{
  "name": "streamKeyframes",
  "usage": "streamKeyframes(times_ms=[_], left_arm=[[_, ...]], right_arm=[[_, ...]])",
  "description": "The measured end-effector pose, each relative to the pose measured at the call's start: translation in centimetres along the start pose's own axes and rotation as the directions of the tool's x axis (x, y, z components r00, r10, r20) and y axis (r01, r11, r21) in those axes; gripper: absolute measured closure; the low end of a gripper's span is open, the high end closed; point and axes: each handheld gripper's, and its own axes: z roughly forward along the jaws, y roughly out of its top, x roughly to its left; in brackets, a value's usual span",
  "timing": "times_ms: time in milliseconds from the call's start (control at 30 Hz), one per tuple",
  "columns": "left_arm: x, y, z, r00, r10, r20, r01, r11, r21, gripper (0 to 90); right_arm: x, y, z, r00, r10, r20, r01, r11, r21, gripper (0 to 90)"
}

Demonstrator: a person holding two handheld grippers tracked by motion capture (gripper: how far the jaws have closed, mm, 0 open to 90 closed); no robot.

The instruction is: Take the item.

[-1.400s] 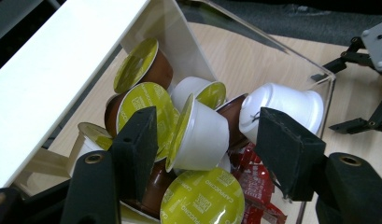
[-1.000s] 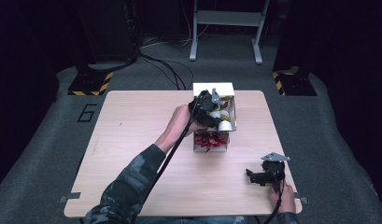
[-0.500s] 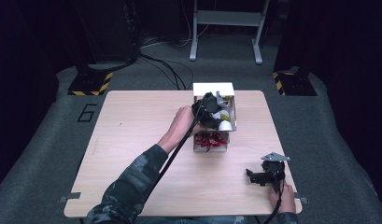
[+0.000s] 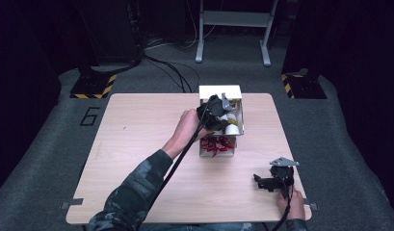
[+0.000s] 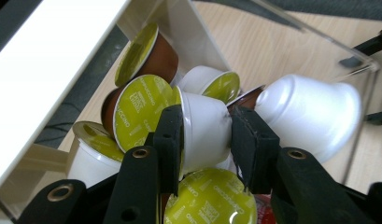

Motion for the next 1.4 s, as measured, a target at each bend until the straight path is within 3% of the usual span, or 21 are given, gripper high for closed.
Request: streamKeyframes(times_ms=[667,1400], left_arm=[[-0.2,-0.1,-1.6,0.9998,0.018,-0.008,-0.019,0.999,-0.041,64.4],[0.4,-1.2,-5.0,1.0,-0.006,0.0,0.006,0.992,-0.126,64.5]], right_arm=[[0.0,0.0,0.0,1.0,-0.001,-0.002,0.001,1.0,0.0,0.0],[0.0,0.0,0.0,1.0,0.003,-0.003,-0.003,1.0,-0.002,0.0]])
